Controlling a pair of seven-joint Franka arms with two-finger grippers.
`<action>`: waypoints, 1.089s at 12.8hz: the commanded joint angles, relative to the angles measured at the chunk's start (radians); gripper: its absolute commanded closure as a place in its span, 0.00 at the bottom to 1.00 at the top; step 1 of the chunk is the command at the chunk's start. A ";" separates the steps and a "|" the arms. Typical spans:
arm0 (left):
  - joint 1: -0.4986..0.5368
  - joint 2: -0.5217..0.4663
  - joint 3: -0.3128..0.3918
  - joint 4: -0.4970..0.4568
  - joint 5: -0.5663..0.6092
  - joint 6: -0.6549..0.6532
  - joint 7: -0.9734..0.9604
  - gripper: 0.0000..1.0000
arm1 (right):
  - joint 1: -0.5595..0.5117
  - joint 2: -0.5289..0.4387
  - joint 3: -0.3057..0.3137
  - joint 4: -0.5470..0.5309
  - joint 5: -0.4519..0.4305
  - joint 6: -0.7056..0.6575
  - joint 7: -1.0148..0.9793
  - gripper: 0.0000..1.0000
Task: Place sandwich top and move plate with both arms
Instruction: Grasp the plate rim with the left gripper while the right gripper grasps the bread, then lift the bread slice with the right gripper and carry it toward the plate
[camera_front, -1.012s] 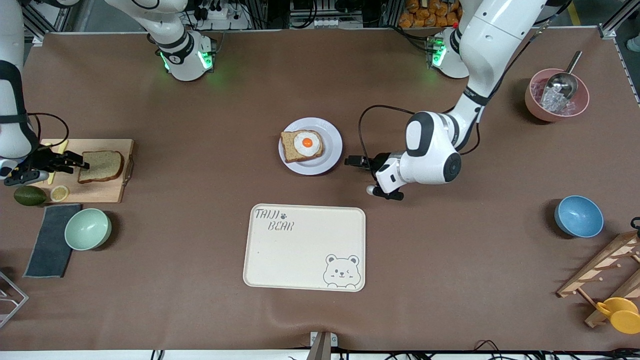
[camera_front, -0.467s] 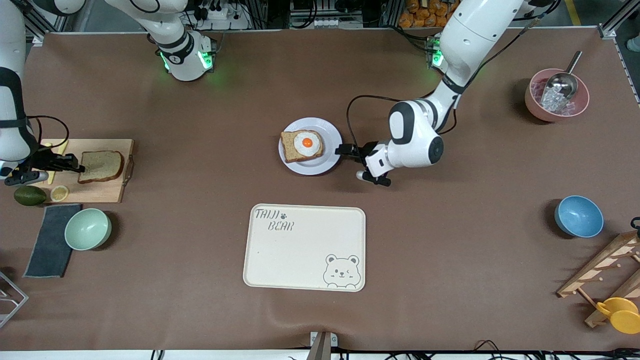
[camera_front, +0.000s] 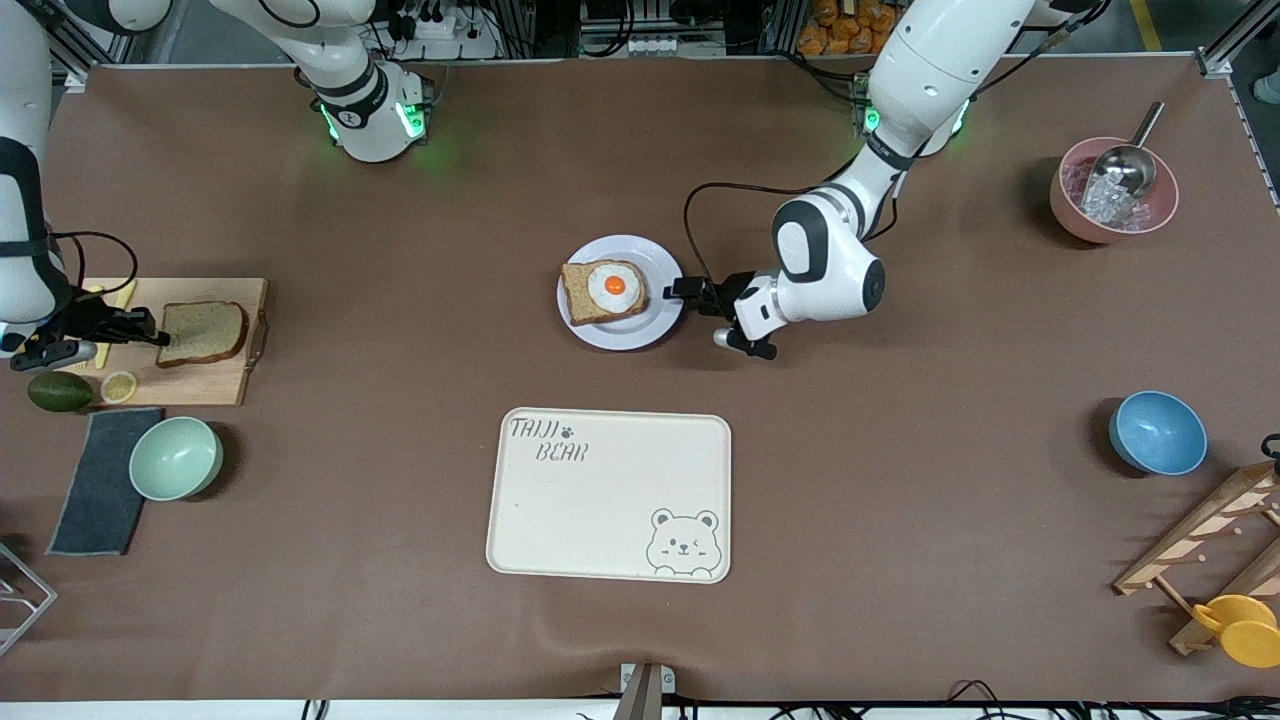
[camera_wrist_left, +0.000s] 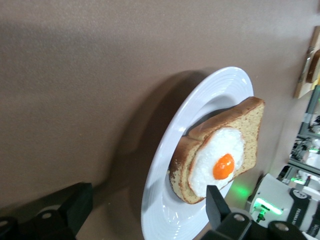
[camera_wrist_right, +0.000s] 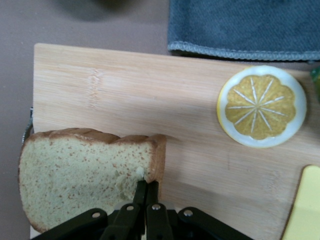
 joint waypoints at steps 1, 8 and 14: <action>-0.024 -0.017 0.002 -0.032 -0.142 0.017 0.087 0.00 | 0.001 0.021 0.005 0.116 0.038 -0.199 0.072 1.00; -0.061 0.000 0.003 -0.032 -0.321 0.017 0.197 0.00 | 0.072 0.012 0.004 0.331 0.029 -0.638 0.381 1.00; 0.008 -0.015 0.006 -0.033 -0.320 0.021 0.205 0.00 | 0.227 -0.045 0.101 0.352 0.113 -0.688 0.645 1.00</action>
